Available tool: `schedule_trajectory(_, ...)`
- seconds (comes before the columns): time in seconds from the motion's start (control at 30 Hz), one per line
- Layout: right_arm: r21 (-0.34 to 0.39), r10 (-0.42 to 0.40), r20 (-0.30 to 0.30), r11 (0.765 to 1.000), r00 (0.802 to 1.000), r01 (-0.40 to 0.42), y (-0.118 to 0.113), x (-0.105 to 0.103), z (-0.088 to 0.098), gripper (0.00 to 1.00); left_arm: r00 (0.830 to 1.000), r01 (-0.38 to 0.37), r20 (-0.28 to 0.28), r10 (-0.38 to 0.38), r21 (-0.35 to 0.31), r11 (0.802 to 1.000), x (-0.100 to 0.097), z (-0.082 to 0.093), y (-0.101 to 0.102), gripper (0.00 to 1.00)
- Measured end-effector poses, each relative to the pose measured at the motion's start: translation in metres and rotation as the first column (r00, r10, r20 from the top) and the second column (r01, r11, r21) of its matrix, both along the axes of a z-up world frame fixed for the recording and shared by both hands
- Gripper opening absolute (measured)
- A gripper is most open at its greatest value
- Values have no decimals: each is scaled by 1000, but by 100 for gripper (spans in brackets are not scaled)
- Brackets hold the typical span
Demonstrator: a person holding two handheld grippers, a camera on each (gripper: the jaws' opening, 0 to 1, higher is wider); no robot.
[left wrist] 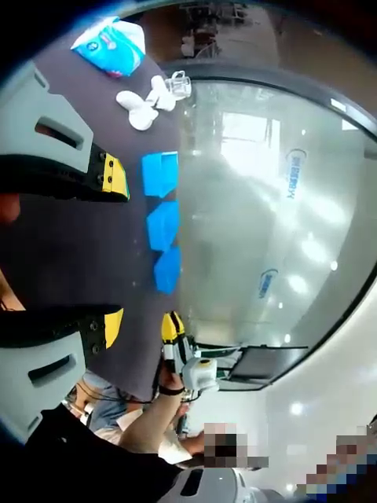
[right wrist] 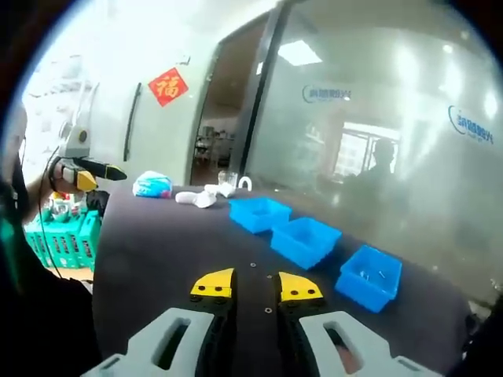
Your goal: Sort the screws, nuts, and washers into the corresponding bins
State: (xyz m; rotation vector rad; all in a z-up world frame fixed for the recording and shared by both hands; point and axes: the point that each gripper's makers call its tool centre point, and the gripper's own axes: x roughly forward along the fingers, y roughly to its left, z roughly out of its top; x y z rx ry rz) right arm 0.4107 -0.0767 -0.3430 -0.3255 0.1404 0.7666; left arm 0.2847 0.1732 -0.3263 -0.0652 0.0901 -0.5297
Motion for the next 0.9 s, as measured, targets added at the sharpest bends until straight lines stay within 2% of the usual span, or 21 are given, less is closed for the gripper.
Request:
schedule_trajectory(0.37,-99,18,-53,995,998,-23,-10,10,-14,16,1000,2,-5,-2,3,1000,-1,-2,-1,52)
schedule_trajectory(0.47,-161,37,-80,986,996,-49,-11,13,-20,16,1000,1,-5,-1,3,1000,0,-2,-1,52)
schedule_trajectory(0.6,-238,75,-131,966,989,-105,-6,15,-30,20,1000,-1,-4,1,5,1000,0,-2,0,52)
schedule_trajectory(0.77,-306,136,-226,930,964,-203,6,18,-45,22,1000,-1,-4,1,5,1000,-1,-2,0,52)
schedule_trajectory(0.83,-340,152,-283,907,947,-247,8,21,-53,23,1000,-1,-6,1,4,1000,-1,-2,-1,52)
schedule_trajectory(0.9,-361,154,-311,894,938,-266,10,25,-58,23,1000,-3,-8,3,5,1000,-1,-3,0,52)
